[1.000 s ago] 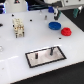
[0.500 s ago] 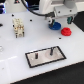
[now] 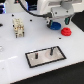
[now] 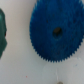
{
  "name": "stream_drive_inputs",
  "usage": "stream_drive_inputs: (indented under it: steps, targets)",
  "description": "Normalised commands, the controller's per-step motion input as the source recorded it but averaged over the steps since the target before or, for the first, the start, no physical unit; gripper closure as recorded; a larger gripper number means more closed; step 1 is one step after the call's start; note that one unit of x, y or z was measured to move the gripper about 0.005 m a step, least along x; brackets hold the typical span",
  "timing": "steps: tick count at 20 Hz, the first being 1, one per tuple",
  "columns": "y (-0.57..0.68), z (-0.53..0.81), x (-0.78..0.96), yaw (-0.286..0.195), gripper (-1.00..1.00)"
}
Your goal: Insert the blue gear onto the right peg, followed by the red gear
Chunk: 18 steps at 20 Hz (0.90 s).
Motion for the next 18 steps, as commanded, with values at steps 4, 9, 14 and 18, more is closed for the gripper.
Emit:
stream_drive_inputs:
  steps: [4,9,14,18]
  targets:
    - [-0.06,-0.22,-0.21,0.000,-1.00]
    - [-0.07,-0.29,-0.16,0.000,1.00]
    - [-0.01,-0.07,-0.10,0.000,1.00]
    - [0.00,-0.14,-0.15,0.000,1.00]
